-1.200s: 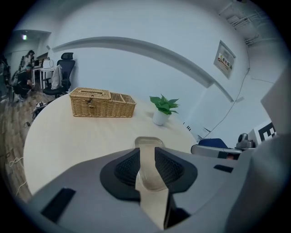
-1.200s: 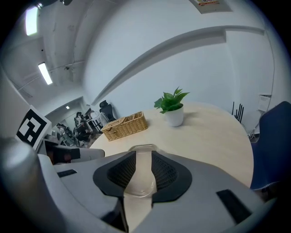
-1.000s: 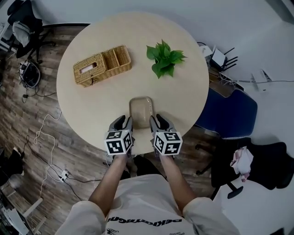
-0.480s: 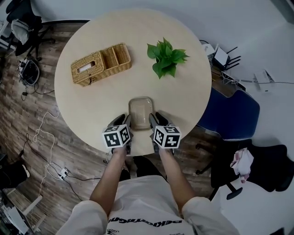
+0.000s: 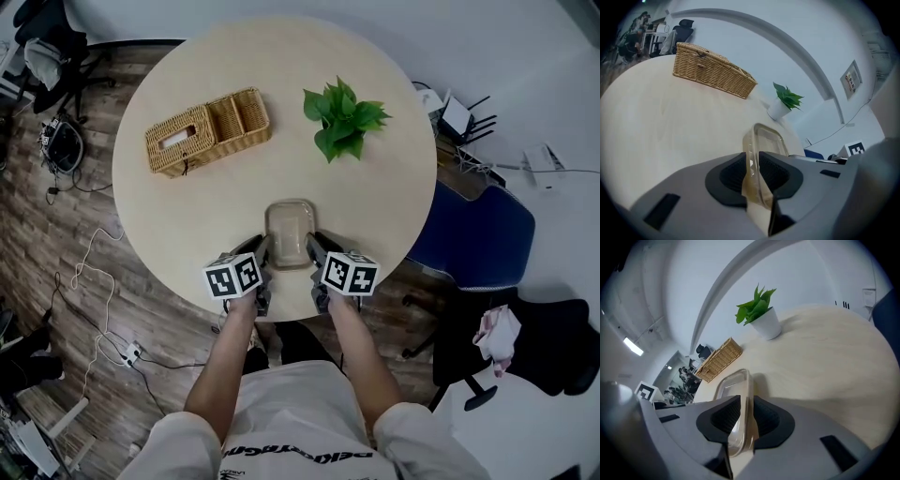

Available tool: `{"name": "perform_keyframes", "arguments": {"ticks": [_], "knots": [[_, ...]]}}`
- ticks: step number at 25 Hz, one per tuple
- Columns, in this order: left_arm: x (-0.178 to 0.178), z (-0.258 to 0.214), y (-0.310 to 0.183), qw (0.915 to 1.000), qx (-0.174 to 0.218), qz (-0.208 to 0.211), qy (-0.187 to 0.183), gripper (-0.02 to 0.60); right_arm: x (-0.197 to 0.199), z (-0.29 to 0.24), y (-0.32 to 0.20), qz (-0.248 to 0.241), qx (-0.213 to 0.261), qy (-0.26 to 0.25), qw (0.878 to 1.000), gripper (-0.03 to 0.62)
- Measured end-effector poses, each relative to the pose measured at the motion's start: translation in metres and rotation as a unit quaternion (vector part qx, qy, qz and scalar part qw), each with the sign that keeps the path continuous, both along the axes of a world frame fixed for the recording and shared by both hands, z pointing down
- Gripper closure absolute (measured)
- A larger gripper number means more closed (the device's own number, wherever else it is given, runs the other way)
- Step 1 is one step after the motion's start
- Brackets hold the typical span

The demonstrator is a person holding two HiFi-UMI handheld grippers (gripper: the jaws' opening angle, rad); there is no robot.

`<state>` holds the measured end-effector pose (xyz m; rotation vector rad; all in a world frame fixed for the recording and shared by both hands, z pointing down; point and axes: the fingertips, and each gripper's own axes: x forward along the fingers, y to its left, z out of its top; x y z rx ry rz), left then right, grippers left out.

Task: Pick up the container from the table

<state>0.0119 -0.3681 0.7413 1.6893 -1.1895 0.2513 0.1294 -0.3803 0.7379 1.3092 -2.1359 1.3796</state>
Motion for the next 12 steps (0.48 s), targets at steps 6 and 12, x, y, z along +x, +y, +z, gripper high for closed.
{"name": "perform_keyframes", "arguments": {"ticks": [6,12], "knots": [[0.001,-0.001,-0.001,0.9995,-0.001,-0.007,0.030,0.518,-0.002,-0.002,0.000,0.002,-0.008,-0.034,0.999,0.501],[-0.004,-0.012,-0.002,0.9994,0.012,-0.010,0.031,0.526,-0.007,-0.017,0.003,-0.003,0.007,-0.027,1.000,0.508]]}}
